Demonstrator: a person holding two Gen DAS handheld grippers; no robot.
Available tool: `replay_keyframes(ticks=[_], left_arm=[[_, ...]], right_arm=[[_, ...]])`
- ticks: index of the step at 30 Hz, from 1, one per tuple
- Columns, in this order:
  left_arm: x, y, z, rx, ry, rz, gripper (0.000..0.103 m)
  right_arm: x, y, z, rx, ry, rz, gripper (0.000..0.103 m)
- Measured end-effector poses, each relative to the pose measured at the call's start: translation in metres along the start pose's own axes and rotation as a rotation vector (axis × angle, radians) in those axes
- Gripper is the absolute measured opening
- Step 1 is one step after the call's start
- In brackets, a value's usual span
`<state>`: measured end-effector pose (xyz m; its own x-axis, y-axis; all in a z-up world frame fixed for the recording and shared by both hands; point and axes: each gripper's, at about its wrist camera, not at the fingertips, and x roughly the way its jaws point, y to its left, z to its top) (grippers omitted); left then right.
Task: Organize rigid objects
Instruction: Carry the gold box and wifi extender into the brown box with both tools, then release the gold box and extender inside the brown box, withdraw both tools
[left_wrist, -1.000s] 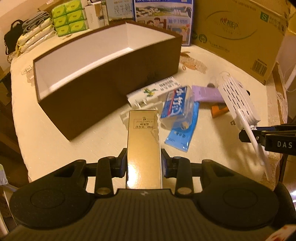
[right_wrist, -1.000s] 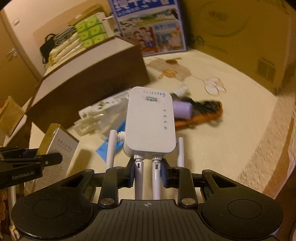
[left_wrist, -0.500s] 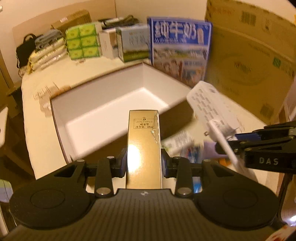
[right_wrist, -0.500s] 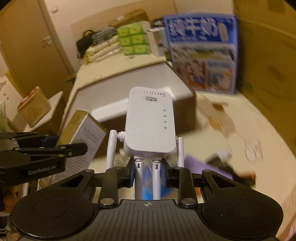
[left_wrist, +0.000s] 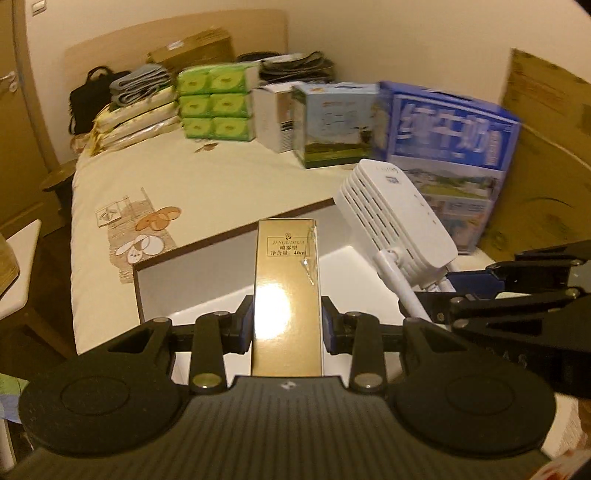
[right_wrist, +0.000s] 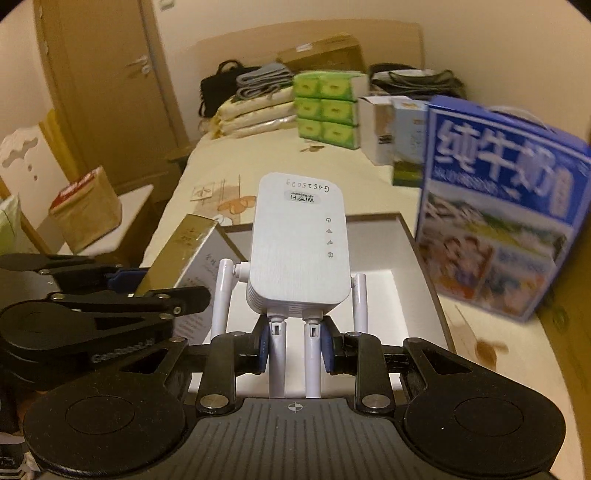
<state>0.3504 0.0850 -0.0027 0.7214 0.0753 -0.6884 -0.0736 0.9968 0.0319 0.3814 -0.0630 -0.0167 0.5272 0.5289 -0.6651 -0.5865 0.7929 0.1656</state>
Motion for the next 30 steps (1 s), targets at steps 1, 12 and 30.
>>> replay_keyframes(ticks=[1, 12, 30], left_arm=[[0.009, 0.002, 0.004, -0.008, 0.010, 0.013, 0.031], [0.088, 0.016, 0.001, -0.046, 0.132, 0.083, 0.031], [0.107, 0.014, -0.022, -0.024, 0.187, 0.055, 0.048]], right_arm=[[0.009, -0.001, 0.005, -0.016, 0.011, -0.002, 0.024], [0.098, -0.017, 0.012, -0.122, 0.161, -0.039, 0.024], [0.091, -0.027, -0.016, -0.096, 0.108, -0.067, 0.058]])
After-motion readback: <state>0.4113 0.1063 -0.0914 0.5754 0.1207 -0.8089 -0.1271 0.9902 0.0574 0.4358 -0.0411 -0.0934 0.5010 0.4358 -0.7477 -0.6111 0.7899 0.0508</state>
